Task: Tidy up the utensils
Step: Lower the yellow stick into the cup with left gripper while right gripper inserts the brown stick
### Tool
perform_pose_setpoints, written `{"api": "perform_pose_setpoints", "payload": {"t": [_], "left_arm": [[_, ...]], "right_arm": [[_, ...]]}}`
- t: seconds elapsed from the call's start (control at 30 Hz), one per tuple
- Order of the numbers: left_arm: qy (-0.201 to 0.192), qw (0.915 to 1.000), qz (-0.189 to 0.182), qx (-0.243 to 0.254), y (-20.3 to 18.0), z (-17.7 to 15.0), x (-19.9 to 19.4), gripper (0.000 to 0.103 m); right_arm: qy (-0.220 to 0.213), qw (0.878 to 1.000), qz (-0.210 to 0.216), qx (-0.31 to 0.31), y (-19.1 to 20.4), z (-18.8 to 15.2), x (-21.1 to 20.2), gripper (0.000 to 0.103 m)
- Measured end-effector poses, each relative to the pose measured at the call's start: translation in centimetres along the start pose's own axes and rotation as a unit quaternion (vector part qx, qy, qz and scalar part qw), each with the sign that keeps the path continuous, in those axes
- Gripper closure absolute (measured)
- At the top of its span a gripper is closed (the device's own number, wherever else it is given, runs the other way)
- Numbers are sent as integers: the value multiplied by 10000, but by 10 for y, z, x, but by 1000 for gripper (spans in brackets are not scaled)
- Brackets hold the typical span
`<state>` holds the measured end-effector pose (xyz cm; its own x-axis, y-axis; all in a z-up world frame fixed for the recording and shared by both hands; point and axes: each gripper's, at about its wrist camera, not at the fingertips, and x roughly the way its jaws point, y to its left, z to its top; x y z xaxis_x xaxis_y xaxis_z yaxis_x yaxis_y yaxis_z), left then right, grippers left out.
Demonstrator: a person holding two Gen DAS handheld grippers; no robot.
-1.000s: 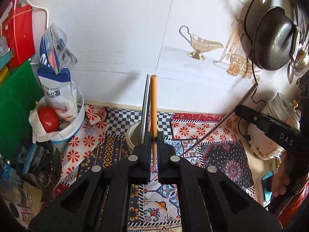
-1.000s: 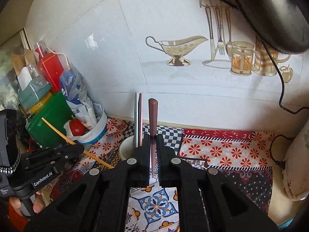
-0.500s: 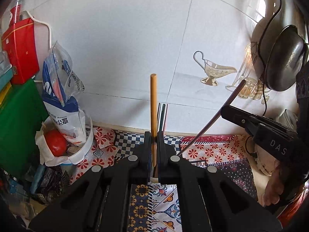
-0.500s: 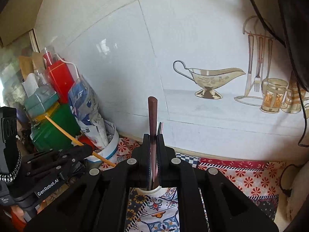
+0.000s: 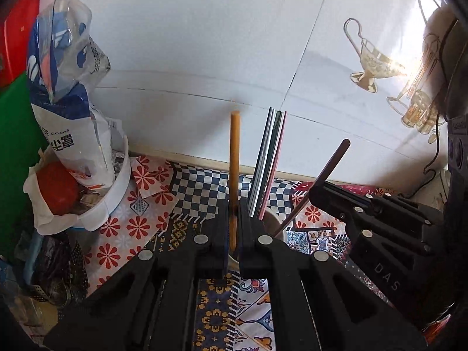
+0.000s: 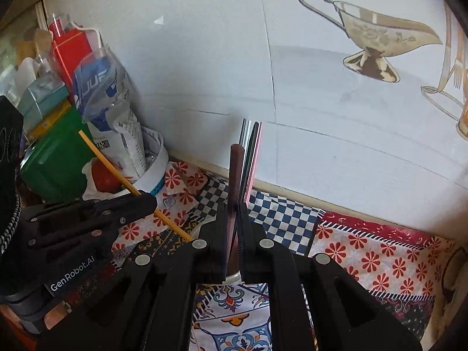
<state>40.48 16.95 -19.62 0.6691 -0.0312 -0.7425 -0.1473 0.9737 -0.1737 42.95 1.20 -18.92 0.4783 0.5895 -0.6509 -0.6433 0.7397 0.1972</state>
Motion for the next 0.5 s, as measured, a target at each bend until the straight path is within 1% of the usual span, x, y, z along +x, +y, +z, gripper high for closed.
{"api": "perform_pose_setpoints", "payload": {"t": [0.13,0.23,0.37,0.5], "left_arm": [[161,9999,4,-29,2,-3,13,100],[194,9998,-3,-34,2,-3,15,100],[165,9998,-41,-51,0,0,9,100],[68,10000,-29,13,-6,1,-8,99]], "right_arm": [[161,9998,-71,-93,-1,-2,6,97],[199,9996,-102,-166,-1,-2,5,97],[261,9993,-128,-255,0,-2,-2,97],[172,9994,-146,-271,1,-2,-18,94]]}}
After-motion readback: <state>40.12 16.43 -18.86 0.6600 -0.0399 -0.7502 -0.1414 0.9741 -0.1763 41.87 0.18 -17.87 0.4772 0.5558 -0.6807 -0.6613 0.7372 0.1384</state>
